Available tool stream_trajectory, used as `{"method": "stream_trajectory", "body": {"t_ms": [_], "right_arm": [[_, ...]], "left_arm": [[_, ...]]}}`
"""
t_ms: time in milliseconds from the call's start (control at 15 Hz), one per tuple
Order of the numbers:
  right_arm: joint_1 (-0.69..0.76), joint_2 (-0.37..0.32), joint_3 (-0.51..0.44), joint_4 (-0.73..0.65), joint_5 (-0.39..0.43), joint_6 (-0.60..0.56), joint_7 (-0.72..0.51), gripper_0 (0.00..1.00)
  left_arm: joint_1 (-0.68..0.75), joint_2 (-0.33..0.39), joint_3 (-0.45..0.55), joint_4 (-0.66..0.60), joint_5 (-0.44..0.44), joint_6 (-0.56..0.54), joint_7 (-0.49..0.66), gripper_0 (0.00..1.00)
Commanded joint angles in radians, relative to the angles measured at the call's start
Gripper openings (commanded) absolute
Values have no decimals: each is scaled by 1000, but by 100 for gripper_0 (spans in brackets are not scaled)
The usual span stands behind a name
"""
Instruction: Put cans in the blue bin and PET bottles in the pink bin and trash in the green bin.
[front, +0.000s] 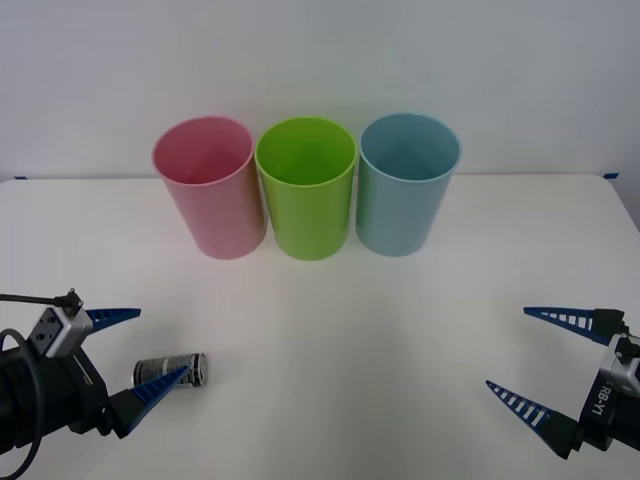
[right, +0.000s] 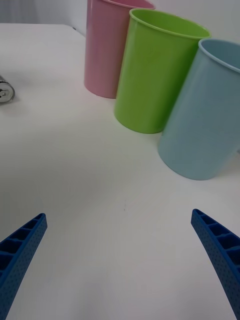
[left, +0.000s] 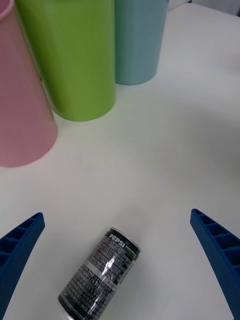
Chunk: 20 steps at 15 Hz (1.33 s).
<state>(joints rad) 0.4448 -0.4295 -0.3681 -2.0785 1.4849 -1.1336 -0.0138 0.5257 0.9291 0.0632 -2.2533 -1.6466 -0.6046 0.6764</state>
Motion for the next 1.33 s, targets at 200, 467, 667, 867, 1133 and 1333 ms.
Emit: {"method": "stream_trajectory", "body": {"t_ms": [200,467,667,867,1133,1333], "right_arm": [[0,0,0,0,0,0,0,100],[0,0,0,0,0,0,0,100],[0,0,0,0,0,0,0,100],[0,0,0,0,0,0,0,100],[0,0,0,0,0,0,0,100],[0,0,0,0,0,0,0,100]], "left_arm": [[-24,247,-86,8,-7,129,58,100],[-49,447,-210,35,-1,318,61,100],[-110,582,-310,44,8,398,60,100],[-121,680,-310,47,2,396,35,100],[-119,801,-313,12,10,345,29,100],[-125,843,-313,5,5,310,28,100]]}}
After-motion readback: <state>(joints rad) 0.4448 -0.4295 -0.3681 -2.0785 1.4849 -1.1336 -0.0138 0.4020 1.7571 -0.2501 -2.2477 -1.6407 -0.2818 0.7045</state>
